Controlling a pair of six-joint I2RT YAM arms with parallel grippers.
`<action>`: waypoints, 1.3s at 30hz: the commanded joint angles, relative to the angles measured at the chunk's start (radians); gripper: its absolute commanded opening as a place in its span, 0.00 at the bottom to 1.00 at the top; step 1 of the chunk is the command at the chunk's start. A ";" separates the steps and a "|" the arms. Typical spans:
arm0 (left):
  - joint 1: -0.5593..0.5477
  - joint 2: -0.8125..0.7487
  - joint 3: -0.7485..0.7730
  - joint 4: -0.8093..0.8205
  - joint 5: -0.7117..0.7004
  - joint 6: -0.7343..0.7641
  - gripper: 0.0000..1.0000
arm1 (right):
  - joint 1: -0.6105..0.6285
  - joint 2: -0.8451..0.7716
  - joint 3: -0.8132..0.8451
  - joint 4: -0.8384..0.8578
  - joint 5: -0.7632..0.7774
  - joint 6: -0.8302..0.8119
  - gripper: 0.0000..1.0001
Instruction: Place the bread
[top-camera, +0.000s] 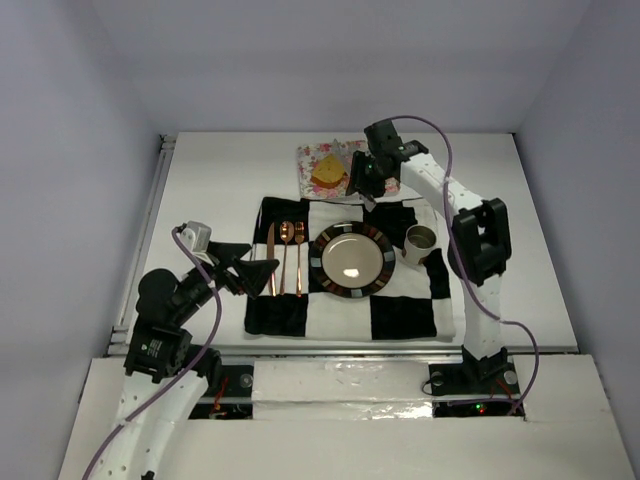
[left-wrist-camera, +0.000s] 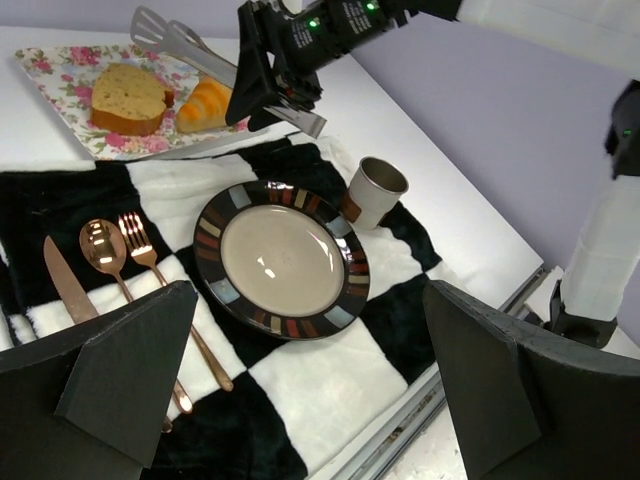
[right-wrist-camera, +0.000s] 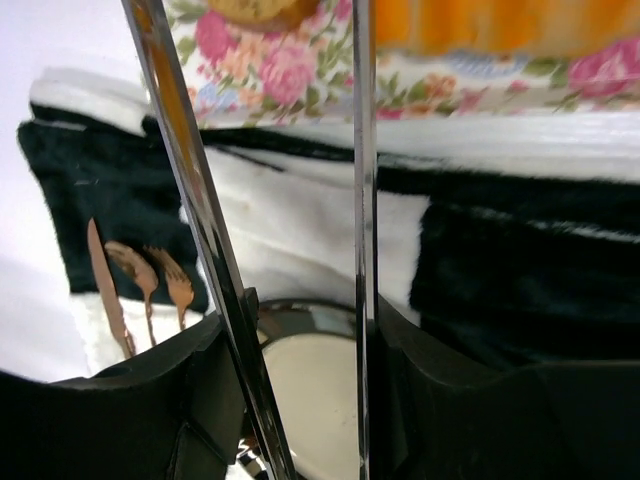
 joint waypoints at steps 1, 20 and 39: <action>-0.014 -0.021 -0.004 0.032 -0.017 0.010 0.99 | -0.025 0.051 0.126 -0.128 -0.002 -0.058 0.50; -0.023 -0.034 -0.005 0.036 -0.025 0.013 0.99 | -0.044 0.243 0.311 -0.222 -0.142 -0.150 0.41; -0.023 -0.029 -0.005 0.033 -0.039 0.013 0.99 | -0.044 0.046 0.197 -0.076 -0.356 -0.121 0.14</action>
